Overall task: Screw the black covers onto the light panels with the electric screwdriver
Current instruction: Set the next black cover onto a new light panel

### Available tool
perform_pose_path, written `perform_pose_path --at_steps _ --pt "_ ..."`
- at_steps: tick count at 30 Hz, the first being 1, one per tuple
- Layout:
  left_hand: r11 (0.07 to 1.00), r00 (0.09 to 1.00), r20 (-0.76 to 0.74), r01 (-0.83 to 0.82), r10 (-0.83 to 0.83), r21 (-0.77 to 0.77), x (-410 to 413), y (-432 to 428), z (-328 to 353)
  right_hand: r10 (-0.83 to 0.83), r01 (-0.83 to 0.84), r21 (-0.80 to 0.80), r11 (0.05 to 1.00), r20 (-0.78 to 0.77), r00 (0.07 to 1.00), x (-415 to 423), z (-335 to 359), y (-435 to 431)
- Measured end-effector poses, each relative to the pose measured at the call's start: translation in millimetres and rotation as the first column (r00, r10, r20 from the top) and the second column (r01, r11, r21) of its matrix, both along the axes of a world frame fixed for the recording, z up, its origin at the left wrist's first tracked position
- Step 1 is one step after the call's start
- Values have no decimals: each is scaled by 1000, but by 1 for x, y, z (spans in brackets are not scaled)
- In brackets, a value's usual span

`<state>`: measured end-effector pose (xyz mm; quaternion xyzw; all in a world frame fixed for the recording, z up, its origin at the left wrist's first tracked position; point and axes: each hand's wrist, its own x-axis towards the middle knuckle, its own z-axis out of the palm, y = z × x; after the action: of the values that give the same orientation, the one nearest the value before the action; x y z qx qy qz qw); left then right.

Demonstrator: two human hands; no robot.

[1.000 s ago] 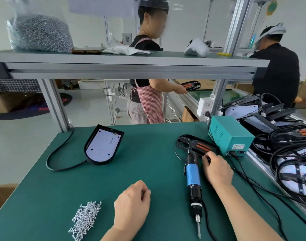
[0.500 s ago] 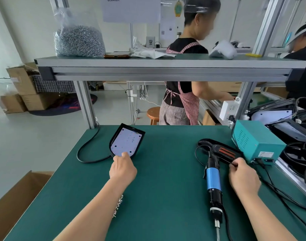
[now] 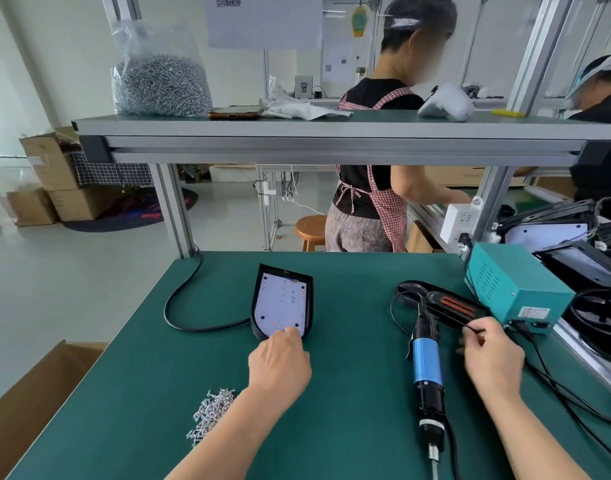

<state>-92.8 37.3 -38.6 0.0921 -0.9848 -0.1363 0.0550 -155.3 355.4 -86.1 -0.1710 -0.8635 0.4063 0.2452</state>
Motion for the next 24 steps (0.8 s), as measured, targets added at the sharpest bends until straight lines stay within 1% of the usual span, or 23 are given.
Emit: perform_pose_path --at_steps 2,4,5,6,7,8,10,11,13,17,21,24 --pt "994 993 -104 -42 53 105 1 -7 6 -2 2 -24 1000 2 1000 0 0 1" --pt "959 950 -246 -128 192 254 -4 -26 16 -8 8 -40 999 -1 1000 0 1 2" --pt "942 929 -272 -171 252 290 -9 -38 20 -11 11 -43 999 0 1000 0 2 2" --pt "932 920 -251 -226 300 285 -14 -51 23 -10 10 -46 999 2 1000 0 2 2" --pt "922 923 -177 -295 343 250 -18 -64 24 -6 7 -50 999 3 1000 0 3 2" --pt "911 923 -71 -357 378 205 -22 -74 24 -2 2 -57 998 3 1000 0 3 2" --pt "896 908 123 -417 402 152 -28 -88 19 3 -3 -69 998 0 1000 0 5 1" --pt "893 901 185 -421 393 156 -30 -91 16 7 -7 -69 998 -7 1000 1 5 0" --pt "892 906 222 -405 361 202 -34 -91 11 19 -20 -67 998 -27 999 3 8 -1" --pt "872 943 136 -332 302 361 -38 -80 5 53 -59 -94 994 -68 996 6 11 -3" --pt "915 978 68 -207 195 346 -33 -63 -1 53 -61 -78 995 -108 993 8 14 -4" --pt "928 989 20 -144 146 343 -29 -48 -3 54 -66 -79 995 -148 988 10 15 -5"
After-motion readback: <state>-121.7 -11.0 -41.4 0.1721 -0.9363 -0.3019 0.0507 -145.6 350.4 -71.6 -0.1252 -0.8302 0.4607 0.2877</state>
